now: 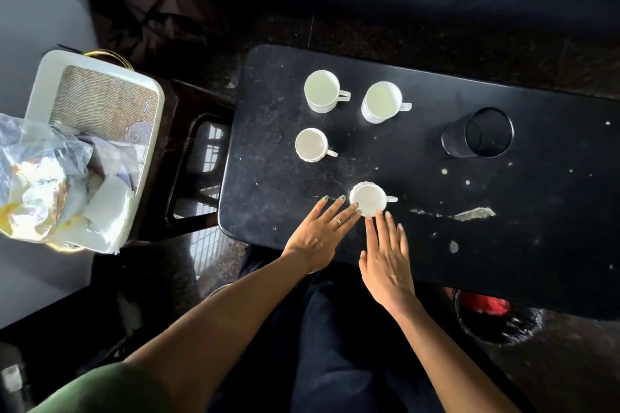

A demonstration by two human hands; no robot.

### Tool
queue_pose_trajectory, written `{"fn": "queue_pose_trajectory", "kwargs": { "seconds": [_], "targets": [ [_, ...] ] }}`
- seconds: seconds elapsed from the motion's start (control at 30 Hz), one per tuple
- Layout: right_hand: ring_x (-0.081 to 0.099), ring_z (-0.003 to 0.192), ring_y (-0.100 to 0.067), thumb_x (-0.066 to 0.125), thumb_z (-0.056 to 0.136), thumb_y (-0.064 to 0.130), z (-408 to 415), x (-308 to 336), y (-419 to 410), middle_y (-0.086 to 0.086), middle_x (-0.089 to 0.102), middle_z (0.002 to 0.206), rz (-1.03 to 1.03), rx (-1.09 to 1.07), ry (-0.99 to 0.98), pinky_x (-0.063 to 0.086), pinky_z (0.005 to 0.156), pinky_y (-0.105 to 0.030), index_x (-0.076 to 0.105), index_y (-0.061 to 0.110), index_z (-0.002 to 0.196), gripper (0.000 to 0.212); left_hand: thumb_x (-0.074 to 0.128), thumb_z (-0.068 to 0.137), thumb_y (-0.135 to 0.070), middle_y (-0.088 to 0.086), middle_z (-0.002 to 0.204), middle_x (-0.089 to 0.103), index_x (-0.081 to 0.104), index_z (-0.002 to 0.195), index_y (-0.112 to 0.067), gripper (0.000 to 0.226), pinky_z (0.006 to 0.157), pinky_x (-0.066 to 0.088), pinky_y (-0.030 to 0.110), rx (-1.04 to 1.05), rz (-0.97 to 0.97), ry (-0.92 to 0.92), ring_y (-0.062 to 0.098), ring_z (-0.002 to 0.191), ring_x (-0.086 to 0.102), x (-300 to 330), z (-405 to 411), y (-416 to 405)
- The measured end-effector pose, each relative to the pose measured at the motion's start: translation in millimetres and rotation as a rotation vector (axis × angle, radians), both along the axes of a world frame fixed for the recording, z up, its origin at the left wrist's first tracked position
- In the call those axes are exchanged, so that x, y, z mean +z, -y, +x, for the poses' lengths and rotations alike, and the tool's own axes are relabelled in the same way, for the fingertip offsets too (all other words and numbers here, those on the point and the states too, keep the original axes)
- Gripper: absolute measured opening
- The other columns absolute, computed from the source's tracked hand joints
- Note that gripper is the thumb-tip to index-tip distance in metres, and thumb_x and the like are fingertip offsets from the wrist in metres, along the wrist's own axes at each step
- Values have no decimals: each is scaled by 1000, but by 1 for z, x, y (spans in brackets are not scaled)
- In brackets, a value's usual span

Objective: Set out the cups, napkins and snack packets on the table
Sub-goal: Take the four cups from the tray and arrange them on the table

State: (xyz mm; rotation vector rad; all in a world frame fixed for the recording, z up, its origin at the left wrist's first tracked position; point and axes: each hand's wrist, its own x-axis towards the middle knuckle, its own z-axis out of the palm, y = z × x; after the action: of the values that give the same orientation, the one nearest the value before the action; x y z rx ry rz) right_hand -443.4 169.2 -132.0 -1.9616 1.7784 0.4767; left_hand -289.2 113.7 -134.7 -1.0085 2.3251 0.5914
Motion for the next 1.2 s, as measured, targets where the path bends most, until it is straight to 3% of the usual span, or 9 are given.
{"fn": "queue_pose_trajectory", "kwargs": {
  "seconds": [0.17, 0.57, 0.97, 1.2],
  "targets": [
    [32, 139, -34, 67, 77, 22, -2, -3, 5, -21, 34, 149, 9, 32, 14, 25, 113, -47, 34, 1, 143, 76, 32, 95, -24, 1, 161, -8, -12, 150, -14, 71, 118, -6, 48, 16, -12, 49, 27, 148, -8, -1, -2, 11],
    [0, 147, -29, 41, 94, 26, -3, -12, 46, -17, 1, 158, 47, 8, 38, 0, 120, -44, 1, 7, 150, 71, 37, 95, -26, -2, 161, -9, -8, 151, -16, 73, 117, -7, 47, 92, -42, 93, 25, 148, -10, -2, -13, 47],
    [1, 147, -29, 41, 95, 27, -1, -12, 64, -16, 1, 159, 19, -35, 78, 2, 119, -45, 1, 7, 150, 71, 40, 97, -33, 1, 161, -10, -8, 151, -15, 75, 118, -3, 47, 79, -63, 99, 26, 148, -9, -1, -13, 64],
    [13, 146, -29, 43, 94, 23, 9, 6, 48, -13, 16, 158, -7, 23, 104, 11, 119, -44, 17, 8, 149, 62, 38, 97, -25, 4, 161, -4, -6, 151, -13, 71, 120, -1, 43, 130, 31, 59, 23, 149, -4, 15, 5, 26]
  ]
}}
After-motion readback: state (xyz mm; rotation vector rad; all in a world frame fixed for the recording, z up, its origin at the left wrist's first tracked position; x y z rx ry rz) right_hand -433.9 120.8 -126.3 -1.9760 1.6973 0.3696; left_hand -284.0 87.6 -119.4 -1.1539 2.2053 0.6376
